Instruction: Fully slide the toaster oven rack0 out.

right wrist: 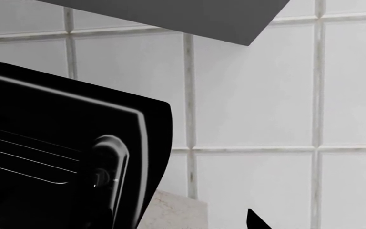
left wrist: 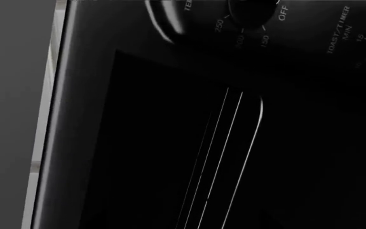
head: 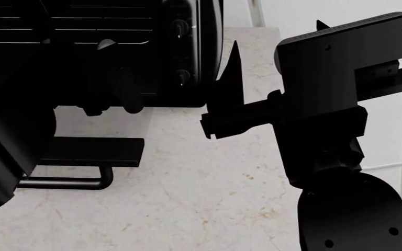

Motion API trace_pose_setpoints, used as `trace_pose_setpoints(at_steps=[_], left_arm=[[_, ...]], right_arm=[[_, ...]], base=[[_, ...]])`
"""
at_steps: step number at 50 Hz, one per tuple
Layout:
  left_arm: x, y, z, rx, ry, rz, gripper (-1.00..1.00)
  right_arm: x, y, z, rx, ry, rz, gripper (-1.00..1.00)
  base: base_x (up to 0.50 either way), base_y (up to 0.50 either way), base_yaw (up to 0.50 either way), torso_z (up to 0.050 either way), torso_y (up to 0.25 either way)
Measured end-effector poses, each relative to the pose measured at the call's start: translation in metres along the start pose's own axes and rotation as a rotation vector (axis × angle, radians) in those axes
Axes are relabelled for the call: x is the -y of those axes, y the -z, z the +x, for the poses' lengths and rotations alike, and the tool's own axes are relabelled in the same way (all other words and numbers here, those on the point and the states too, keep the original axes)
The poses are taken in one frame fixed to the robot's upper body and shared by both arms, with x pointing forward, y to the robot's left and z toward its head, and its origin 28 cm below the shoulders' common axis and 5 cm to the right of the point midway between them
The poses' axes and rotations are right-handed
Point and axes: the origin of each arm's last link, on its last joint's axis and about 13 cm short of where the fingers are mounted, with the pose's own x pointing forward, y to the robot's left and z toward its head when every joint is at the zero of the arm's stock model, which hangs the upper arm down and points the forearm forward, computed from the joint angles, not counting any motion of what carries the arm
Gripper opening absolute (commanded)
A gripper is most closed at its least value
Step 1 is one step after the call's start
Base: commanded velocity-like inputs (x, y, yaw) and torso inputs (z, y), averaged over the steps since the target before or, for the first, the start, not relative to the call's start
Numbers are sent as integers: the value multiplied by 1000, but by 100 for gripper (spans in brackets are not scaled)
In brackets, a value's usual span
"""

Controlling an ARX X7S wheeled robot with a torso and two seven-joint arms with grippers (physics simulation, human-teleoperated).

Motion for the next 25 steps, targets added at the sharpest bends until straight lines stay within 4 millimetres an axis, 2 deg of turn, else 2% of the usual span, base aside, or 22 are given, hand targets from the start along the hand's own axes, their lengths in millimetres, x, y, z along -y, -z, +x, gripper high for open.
trace_pose_setpoints(at_steps=[15, 16, 25], left_arm=[[8, 7, 26, -23, 10, 9, 100], [9, 7, 27, -25, 12, 9, -100], [14, 8, 32, -29, 30, 7, -100]], right_arm=[[-1, 5, 3, -11, -3, -1, 100], [-1, 6, 4, -12, -3, -1, 100], [-1, 8, 5, -17, -5, -3, 100]], base=[[0, 0, 0, 0, 0], [0, 0, 0, 0, 0], [0, 0, 0, 0, 0]])
